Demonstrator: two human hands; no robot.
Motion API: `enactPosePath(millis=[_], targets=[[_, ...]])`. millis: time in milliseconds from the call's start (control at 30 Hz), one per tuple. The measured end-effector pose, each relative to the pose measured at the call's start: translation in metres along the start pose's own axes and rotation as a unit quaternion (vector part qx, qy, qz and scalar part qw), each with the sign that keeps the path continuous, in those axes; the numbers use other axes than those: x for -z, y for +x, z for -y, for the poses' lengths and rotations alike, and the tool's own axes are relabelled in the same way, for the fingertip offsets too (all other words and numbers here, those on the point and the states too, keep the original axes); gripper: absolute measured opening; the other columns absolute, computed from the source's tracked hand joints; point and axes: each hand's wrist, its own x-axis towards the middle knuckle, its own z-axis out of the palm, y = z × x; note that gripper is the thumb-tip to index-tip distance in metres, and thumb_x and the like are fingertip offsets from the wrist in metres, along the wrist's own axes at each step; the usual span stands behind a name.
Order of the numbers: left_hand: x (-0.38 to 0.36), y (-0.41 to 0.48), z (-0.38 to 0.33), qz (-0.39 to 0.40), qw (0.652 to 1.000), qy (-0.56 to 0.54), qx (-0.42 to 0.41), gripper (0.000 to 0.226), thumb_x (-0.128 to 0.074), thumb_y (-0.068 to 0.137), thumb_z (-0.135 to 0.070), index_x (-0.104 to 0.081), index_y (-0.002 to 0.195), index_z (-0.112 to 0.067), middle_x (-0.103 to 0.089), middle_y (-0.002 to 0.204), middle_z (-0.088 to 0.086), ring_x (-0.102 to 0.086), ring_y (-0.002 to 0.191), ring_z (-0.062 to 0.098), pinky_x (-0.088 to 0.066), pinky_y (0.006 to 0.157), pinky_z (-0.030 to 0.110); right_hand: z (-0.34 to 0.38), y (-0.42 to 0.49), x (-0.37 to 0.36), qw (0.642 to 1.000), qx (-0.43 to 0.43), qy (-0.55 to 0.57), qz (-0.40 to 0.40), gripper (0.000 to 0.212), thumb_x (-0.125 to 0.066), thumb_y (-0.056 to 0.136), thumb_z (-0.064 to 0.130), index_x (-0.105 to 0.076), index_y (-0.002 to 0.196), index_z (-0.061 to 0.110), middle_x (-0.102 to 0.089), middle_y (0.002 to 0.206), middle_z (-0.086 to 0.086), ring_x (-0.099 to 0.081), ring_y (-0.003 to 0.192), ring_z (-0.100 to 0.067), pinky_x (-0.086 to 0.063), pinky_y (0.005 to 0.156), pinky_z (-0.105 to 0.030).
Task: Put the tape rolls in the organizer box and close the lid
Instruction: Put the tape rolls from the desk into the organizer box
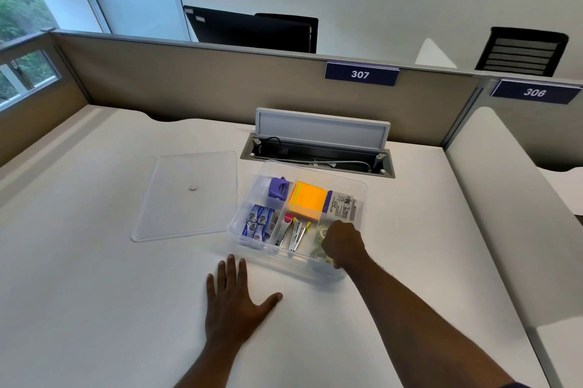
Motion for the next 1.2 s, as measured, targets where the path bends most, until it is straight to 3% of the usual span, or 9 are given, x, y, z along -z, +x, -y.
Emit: enactPosePath(millis=[433,600,767,933,1200], targets=[[0.0001,0.0003,0.0008,0.001,1.000,0.004,-0.002,0.117,-0.019,0.064,-0.096,-0.017,0.150,-0.018,-0.008,0.161,0.008,-0.005,0.149,0.027,-0.007,0.121,0.050,-0.0041,-0.0083,0.0008,0.997,-0.019,0.065,0.039,0.034,-0.056,0.087,0.018,-0.058,0.116,0.001,-0.068,0.109,-0.018,-0.069,0.096,-0.036,-0.060,0.083,-0.041],[0.0007,0.0000,0.0004,0.001,1.000,0.006,-0.004,0.116,-0.018,0.064,-0.096,-0.016,0.150,-0.018,-0.007,0.162,0.008,-0.004,0.149,0.026,-0.006,0.121,0.049,-0.0047,-0.0097,0.0009,0.996,0.002,0.067,0.057,0.049,-0.070,0.083,0.032,-0.055,0.120,0.004,-0.066,0.114,-0.014,-0.069,0.098,-0.031,-0.059,0.083,-0.037],[0.0010,-0.0004,0.0004,0.002,1.000,0.004,-0.002,0.116,-0.017,0.064,-0.096,-0.015,0.151,-0.019,-0.007,0.162,0.008,-0.003,0.149,0.026,-0.006,0.121,0.049,-0.0059,-0.0095,-0.0015,0.998,0.005,0.016,0.066,0.048,-0.071,0.081,0.021,-0.055,0.122,0.003,-0.065,0.116,-0.015,-0.068,0.102,-0.031,-0.058,0.088,-0.042],[0.0006,-0.0002,0.0005,0.002,1.000,0.002,-0.003,0.116,-0.018,0.064,-0.096,-0.015,0.151,-0.018,-0.006,0.162,0.008,-0.003,0.149,0.026,-0.006,0.121,0.049,-0.0059,-0.0066,-0.0014,0.999,0.015,0.000,0.045,0.036,-0.064,0.083,0.016,-0.058,0.116,0.002,-0.067,0.114,-0.015,-0.067,0.102,-0.032,-0.057,0.086,-0.037],[0.0004,0.0001,0.0006,0.002,1.000,0.008,-0.001,0.116,-0.018,0.064,-0.096,-0.014,0.151,-0.019,-0.006,0.162,0.008,-0.003,0.149,0.026,-0.006,0.121,0.049,-0.0078,-0.0013,-0.0026,0.999,0.026,0.002,0.033,0.036,-0.061,0.085,0.013,-0.059,0.118,0.000,-0.066,0.118,-0.018,-0.066,0.106,-0.034,-0.054,0.087,-0.036]])
